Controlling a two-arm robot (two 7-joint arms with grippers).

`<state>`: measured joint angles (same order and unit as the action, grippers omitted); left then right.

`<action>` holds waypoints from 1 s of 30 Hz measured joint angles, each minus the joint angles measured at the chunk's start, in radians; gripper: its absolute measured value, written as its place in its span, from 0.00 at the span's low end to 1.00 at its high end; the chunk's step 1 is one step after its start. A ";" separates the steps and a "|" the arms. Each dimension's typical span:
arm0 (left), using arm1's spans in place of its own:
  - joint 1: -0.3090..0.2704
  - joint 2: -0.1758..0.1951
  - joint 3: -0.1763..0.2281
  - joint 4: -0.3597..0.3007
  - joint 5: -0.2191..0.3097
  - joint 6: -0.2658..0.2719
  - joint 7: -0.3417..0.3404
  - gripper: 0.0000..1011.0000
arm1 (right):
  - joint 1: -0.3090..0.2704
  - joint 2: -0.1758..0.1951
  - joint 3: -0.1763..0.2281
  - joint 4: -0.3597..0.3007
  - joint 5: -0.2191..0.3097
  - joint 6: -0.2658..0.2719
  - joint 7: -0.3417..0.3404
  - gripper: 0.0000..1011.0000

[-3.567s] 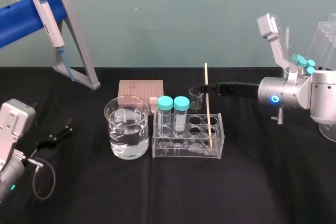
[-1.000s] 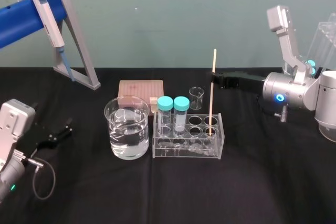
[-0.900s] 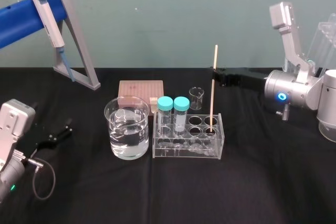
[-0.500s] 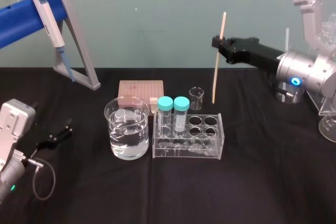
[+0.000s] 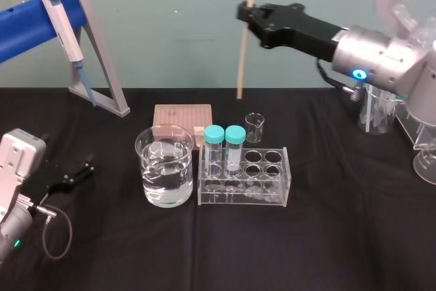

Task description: Hold the thermometer with one hand and immerse one end into the beaker, then reinsert it into the test tube rack.

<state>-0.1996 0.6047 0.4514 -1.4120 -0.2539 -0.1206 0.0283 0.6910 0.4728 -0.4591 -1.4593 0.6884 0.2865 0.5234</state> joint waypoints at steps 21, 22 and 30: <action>0.000 0.000 0.000 0.000 0.000 0.000 0.000 0.99 | 0.089 -0.121 -0.172 0.097 0.000 -0.017 0.042 0.05; 0.000 0.000 0.000 0.000 0.000 0.000 0.000 0.99 | 0.089 -0.125 -0.175 0.103 0.000 -0.023 0.044 0.05; 0.000 0.000 0.000 0.000 0.000 0.000 0.000 0.99 | 0.080 -0.154 -0.212 0.184 -0.017 -0.083 0.079 0.05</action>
<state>-0.1995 0.6047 0.4514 -1.4120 -0.2539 -0.1206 0.0283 0.7709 0.3190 -0.6709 -1.2754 0.6715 0.2036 0.6021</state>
